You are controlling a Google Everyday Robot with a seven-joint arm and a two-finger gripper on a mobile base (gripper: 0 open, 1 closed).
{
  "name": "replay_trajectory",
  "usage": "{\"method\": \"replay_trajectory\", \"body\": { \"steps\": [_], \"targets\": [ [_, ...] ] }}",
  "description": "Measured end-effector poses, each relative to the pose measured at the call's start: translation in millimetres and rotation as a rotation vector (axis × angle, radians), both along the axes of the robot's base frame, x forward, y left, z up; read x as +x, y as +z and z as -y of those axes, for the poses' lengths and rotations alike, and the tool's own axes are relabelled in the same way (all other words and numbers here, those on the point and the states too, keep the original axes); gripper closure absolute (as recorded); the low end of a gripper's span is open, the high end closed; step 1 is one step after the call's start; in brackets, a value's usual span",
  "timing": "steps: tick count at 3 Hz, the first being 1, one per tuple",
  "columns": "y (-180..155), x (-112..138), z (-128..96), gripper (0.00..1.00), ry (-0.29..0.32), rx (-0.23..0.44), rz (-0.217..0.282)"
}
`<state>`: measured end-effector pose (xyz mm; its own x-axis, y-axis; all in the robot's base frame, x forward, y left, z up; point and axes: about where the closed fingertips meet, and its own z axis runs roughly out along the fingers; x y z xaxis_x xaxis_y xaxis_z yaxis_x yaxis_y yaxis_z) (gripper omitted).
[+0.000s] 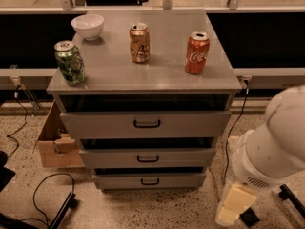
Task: Open bottom drawer
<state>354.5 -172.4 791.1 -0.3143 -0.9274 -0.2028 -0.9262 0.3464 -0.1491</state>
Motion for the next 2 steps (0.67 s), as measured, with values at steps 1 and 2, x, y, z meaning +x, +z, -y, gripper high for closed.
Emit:
{"method": "replay_trajectory", "body": {
  "steps": [1,2],
  "targets": [
    [-57.3,0.9,-14.9,0.0,0.02,-0.048,-0.011],
    [-96.6,9.8,-21.0,0.0,0.041,-0.035,-0.079]
  ]
}}
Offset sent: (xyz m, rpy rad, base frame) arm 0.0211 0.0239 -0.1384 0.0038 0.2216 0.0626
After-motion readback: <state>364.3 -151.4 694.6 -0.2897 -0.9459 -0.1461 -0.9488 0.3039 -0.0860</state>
